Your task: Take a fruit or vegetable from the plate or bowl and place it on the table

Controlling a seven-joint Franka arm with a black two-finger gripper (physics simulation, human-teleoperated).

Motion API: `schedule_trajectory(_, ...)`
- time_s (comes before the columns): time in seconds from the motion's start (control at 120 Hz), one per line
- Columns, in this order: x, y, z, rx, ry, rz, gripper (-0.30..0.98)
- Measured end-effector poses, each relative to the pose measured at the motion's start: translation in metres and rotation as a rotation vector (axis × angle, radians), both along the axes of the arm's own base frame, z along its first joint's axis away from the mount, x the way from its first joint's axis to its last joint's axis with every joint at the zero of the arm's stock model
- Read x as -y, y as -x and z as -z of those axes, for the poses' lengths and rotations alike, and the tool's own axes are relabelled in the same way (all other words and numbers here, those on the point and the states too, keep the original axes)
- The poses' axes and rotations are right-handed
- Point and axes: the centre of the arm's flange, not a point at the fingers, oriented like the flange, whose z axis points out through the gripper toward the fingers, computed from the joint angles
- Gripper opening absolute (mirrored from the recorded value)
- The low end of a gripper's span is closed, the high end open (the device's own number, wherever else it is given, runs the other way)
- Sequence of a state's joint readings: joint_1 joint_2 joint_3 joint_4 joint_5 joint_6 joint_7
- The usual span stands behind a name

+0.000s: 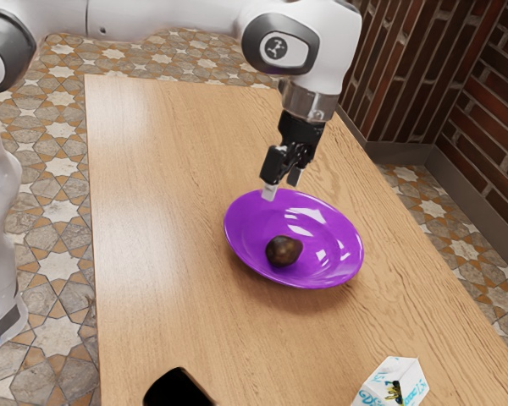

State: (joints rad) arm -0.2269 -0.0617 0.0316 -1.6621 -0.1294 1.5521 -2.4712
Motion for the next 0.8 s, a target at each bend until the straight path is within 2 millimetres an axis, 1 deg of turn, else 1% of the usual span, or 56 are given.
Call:
schedule_trajectory(0.058, -0.004, -0.001, 0.002, -0.006, -0.003, -0.018, 0.69)
schedule_trajectory(0.242, -0.026, -0.010, 0.010, -0.019, -0.013, -0.074, 0.69)
schedule_trajectory(0.383, -0.030, -0.012, 0.016, -0.029, -0.016, -0.087, 0.69)
schedule_trajectory(0.458, -0.033, -0.008, 0.020, -0.039, -0.015, -0.089, 0.69)
schedule_trajectory(0.542, -0.044, -0.008, 0.025, -0.049, -0.012, -0.105, 0.69)
schedule_trajectory(0.633, -0.056, -0.012, 0.032, -0.055, -0.010, -0.123, 0.69)
schedule_trajectory(0.708, -0.058, -0.014, 0.034, -0.052, -0.008, -0.123, 0.69)
schedule_trajectory(0.8, -0.054, -0.016, 0.039, -0.053, -0.006, -0.113, 0.69)
